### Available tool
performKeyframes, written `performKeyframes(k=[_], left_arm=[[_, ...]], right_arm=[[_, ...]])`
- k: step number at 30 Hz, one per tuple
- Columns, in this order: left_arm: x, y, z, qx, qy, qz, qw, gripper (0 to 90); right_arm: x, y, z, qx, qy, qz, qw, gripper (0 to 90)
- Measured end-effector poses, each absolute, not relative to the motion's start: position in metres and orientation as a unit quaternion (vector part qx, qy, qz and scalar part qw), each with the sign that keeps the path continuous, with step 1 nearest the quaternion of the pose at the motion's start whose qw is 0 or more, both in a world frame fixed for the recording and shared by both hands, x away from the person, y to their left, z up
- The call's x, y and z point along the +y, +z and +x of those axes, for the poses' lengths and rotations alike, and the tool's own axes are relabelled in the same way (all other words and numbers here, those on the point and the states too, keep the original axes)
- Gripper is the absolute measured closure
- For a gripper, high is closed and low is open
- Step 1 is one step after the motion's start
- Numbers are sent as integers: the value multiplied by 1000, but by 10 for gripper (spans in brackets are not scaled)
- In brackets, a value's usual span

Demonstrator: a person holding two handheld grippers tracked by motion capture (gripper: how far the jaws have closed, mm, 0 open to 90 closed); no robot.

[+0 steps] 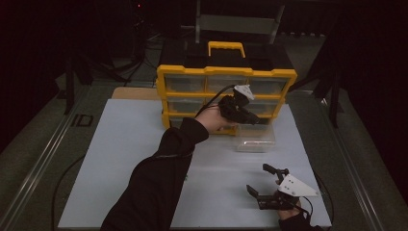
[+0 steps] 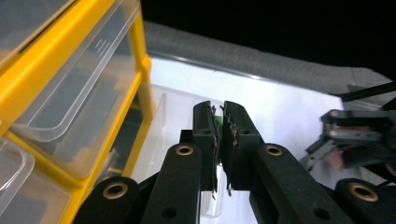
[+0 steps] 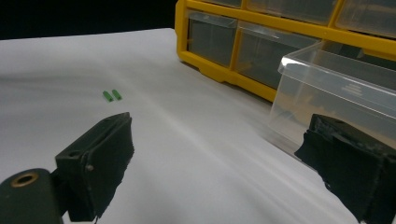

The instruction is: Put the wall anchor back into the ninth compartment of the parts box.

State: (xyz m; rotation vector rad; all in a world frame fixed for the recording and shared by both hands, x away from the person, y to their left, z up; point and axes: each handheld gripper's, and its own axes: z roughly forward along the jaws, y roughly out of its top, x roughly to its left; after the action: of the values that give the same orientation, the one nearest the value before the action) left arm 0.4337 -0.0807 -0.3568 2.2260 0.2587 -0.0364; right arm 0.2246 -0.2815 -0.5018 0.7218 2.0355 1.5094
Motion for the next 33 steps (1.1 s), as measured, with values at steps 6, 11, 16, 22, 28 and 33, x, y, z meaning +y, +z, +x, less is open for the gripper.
performKeyframes(k=[6, 11, 16, 22, 28, 33], left_arm=[[-89, -363, 435, 114, -4, 901, 419, 849], [-96, -372, 435, 118, -8, 909, 399, 848], [-100, -380, 436, 121, -12, 916, 383, 848], [-104, -392, 438, 127, -8, 924, 362, 848], [-105, -400, 441, 136, -4, 926, 352, 842], [-103, -401, 441, 137, -11, 925, 355, 785]], right_arm=[[-281, -502, 225, 748, 555, 265, 250, 81], [-282, -502, 225, 748, 556, 264, 250, 81], [-282, -502, 225, 748, 556, 263, 249, 81], [-281, -502, 225, 749, 556, 263, 247, 81], [-281, -503, 225, 750, 555, 263, 246, 81], [-281, -503, 225, 750, 555, 263, 245, 81]])
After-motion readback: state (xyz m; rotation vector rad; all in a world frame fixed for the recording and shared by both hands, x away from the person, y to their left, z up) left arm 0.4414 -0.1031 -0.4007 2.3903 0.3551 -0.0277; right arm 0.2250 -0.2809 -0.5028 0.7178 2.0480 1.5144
